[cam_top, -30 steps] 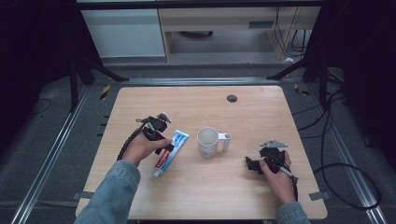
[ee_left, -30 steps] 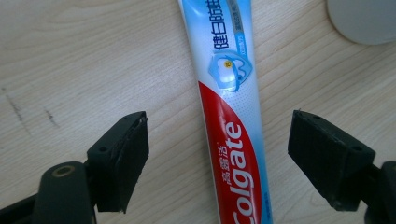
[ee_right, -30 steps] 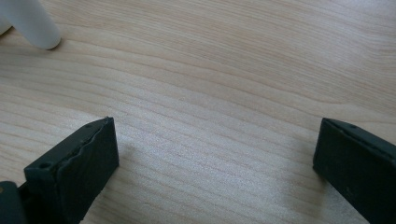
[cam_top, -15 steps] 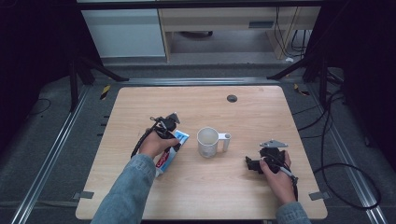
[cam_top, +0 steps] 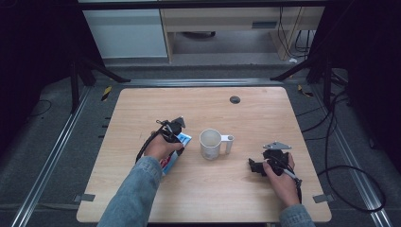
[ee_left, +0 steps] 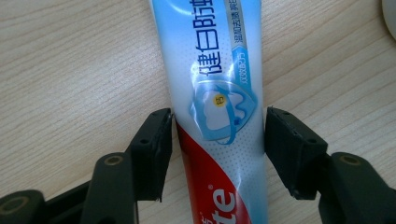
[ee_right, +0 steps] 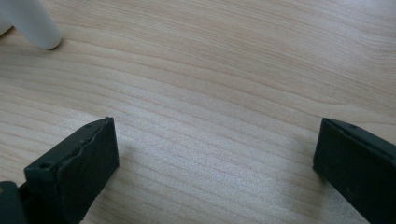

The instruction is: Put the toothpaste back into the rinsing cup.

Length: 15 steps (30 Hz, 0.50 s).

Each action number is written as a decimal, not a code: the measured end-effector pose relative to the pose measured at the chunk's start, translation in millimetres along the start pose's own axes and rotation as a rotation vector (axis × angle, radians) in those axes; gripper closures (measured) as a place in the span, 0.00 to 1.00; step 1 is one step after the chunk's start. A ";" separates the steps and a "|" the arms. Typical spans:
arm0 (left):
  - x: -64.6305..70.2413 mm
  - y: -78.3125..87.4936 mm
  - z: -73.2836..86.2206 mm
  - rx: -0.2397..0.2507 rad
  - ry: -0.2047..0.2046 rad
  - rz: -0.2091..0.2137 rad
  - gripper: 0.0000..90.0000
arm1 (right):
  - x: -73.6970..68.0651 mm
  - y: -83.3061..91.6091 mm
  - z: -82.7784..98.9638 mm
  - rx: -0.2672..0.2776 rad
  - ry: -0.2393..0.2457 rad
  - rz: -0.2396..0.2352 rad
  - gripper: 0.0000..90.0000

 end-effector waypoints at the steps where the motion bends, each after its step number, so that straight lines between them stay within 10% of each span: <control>1: -0.1 -0.1 -0.1 0.001 0.001 0.002 0.48 | 0.0 0.0 0.0 0.000 0.000 0.000 0.00; 15: 1.3 -3.8 0.1 0.001 -0.002 -0.005 0.50 | 0.0 0.0 0.0 0.000 0.000 0.000 0.00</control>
Point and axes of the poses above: each handheld gripper's, and its own axes: y roughly backward along the jaws, z roughly out of its underside, x roughly to its right, the point moved 1 cm from there along -y, roughly forward along the jaws, and after that the axes turned 6 degrees about -x, right-handed, at the moved point
